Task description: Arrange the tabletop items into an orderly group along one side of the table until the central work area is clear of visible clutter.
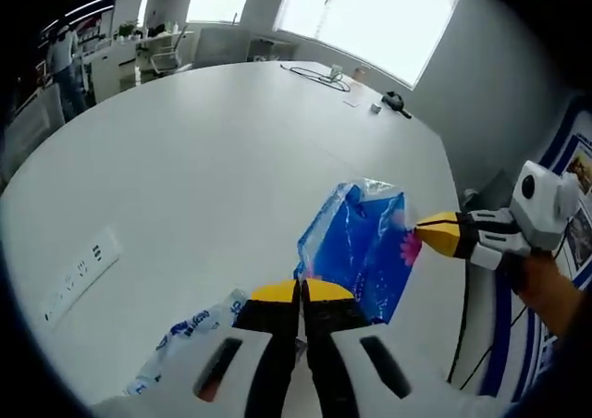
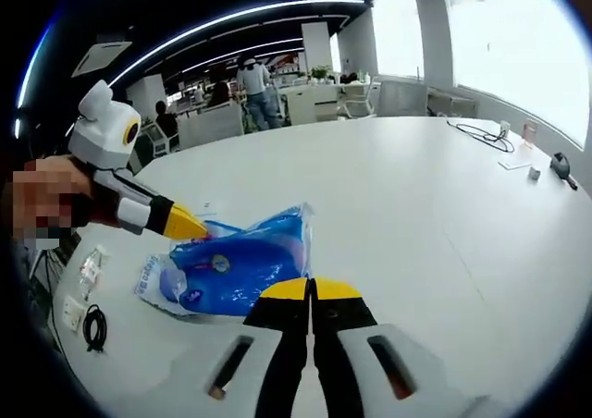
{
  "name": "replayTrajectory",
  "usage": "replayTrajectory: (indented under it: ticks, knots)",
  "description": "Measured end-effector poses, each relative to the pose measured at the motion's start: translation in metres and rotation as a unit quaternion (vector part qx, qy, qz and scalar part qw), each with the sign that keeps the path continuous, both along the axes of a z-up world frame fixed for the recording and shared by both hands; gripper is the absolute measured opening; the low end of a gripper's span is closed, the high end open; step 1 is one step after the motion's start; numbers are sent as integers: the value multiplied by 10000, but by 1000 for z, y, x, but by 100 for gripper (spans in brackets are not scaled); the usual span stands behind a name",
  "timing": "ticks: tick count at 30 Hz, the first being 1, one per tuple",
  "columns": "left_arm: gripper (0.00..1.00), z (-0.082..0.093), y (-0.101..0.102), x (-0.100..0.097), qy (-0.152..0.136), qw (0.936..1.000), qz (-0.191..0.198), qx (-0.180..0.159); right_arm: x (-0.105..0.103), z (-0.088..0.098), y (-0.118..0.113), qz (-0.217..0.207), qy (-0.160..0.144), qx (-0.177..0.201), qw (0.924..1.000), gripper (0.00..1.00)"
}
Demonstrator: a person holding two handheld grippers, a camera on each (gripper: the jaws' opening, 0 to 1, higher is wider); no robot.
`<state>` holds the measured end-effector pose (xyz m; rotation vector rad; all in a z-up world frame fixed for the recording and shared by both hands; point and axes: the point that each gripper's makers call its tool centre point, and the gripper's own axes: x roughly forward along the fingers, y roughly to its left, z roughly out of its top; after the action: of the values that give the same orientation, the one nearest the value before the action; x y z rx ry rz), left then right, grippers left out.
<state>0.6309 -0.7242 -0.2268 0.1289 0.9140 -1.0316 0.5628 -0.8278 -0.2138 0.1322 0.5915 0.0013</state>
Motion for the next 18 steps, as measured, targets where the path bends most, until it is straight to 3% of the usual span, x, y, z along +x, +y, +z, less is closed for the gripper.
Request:
replayTrajectory:
  ticks: [18]
  knots:
    - [0, -48, -9, 20, -47, 9992, -125, 367, 22, -44, -10, 123, 124, 75, 9998, 0]
